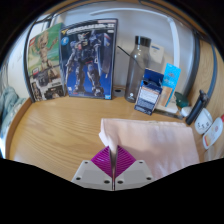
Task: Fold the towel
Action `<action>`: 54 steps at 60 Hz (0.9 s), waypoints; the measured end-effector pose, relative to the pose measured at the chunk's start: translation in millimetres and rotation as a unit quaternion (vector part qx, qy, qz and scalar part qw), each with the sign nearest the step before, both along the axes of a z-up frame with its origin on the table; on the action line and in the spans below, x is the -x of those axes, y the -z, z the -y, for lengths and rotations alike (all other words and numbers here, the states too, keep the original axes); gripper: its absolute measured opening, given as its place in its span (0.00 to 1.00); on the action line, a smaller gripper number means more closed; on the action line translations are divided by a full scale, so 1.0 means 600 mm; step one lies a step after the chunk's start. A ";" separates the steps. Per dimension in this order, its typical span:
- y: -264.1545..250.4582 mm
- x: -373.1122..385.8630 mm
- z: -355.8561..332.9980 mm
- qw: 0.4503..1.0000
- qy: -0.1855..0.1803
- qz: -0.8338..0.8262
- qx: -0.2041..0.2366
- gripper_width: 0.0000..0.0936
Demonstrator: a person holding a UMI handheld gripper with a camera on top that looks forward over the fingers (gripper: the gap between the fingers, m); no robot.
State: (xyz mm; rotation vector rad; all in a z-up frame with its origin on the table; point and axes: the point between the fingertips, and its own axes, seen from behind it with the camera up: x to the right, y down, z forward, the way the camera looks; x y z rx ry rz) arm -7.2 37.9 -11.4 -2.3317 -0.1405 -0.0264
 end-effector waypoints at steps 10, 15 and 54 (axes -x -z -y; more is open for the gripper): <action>-0.092 -0.014 -0.016 0.997 -0.007 -0.079 -0.003 0.02; -0.172 -0.059 -0.028 0.993 0.013 -0.111 -0.023 0.02; -0.087 -0.490 0.010 0.996 0.092 0.007 0.013 0.53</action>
